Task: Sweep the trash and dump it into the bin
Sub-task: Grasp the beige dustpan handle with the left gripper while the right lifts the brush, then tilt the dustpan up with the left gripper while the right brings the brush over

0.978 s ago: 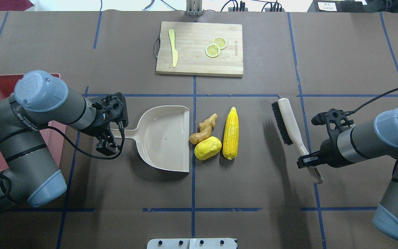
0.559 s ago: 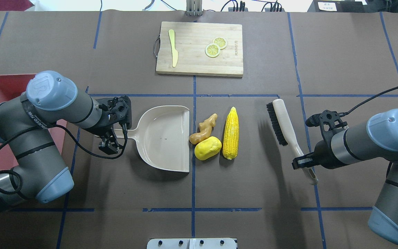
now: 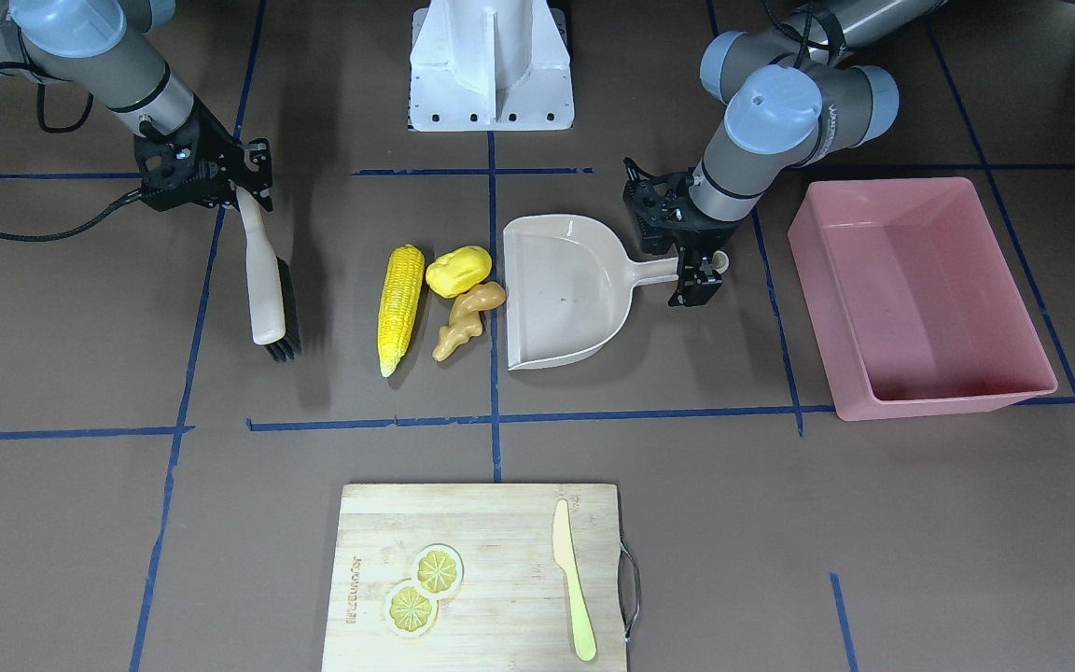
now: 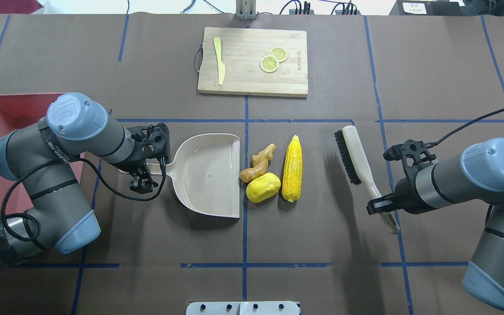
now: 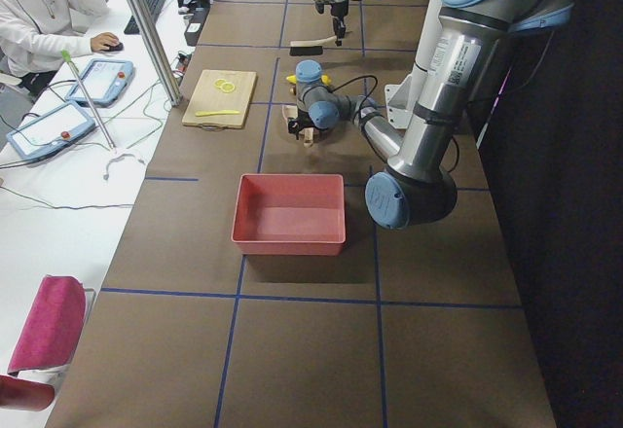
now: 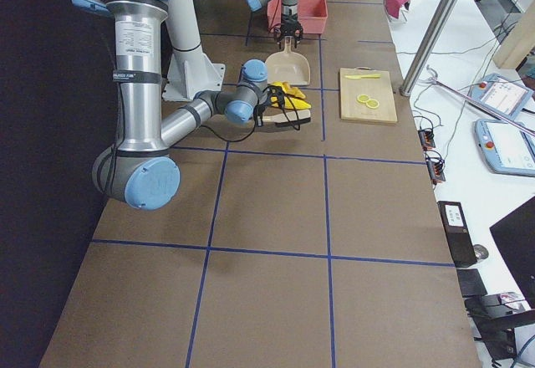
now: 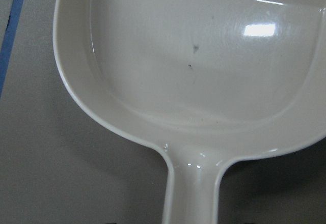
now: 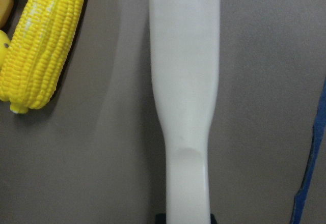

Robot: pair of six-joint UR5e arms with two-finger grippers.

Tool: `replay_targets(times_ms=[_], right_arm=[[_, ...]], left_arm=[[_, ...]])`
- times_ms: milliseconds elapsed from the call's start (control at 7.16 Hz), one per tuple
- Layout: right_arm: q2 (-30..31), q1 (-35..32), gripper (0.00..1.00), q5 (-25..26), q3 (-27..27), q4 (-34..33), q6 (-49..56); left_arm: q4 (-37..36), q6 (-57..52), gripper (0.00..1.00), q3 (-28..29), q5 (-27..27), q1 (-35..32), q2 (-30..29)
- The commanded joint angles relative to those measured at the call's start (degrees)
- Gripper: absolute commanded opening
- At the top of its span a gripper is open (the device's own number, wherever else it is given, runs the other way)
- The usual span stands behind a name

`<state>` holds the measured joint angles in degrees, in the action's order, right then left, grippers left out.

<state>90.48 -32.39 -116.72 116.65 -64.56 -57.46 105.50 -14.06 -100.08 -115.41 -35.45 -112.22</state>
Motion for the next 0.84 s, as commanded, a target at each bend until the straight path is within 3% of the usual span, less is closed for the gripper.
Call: replay_targets(times_ms=[0, 419, 559, 699], right_arm=[[-1.96, 0.04, 0.00, 0.17, -0.02, -2.40, -0.46], [-2.85, 0.39, 0.00, 0.53, -0.46, -2.85, -1.17], [-2.94, 0.57, 0.00, 0.61, -0.46, -2.85, -1.17], [-2.94, 0.57, 0.00, 0.61, -0.54, -2.85, -1.17]], left_arm=[[-0.12, 1.82, 0.68, 0.41, 0.27, 0.20, -0.80], [-0.21, 2.54, 0.32, 0.32, 0.45, 1.25, -0.37], [-1.69, 2.46, 0.14, 0.23, 0.45, 1.34, -0.89], [-1.97, 2.19, 0.07, 0.23, 0.88, 1.34, -0.98]])
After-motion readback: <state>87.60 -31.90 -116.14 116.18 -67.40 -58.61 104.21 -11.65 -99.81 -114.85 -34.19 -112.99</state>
